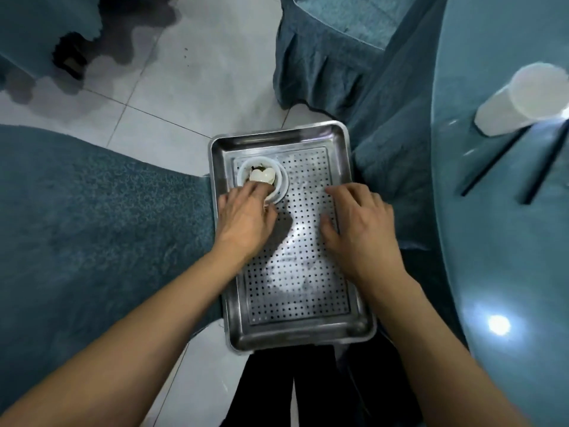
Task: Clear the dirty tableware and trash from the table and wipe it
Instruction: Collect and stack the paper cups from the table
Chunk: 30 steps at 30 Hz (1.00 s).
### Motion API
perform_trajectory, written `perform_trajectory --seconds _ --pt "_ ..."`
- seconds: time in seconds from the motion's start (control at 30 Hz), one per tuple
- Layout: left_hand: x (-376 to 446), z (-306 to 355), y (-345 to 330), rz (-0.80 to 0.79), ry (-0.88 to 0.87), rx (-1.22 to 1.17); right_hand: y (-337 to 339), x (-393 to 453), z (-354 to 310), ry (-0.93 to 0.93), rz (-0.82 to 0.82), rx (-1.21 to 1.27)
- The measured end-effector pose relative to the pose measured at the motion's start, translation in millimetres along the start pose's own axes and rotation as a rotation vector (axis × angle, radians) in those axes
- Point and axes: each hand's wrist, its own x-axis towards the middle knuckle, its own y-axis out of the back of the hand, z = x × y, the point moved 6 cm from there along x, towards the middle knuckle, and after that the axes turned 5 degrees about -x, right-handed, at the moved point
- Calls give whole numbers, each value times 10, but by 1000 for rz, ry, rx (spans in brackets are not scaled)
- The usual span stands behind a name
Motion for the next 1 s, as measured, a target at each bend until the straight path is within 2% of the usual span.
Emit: perform_trajectory --seconds 0.27,0.6,0.87,1.0 --pt "-542 865 555 50 -215 18 651 -329 49 -68 137 -31" --pt "-855 1928 836 -3 -444 3 1365 -890 455 -255 296 -34" --pt "-604 2704 722 37 -618 26 1634 -1110 1011 -427 386 34" --pt "-192 3007 530 50 -576 52 1708 -1132 1329 -453 424 56"
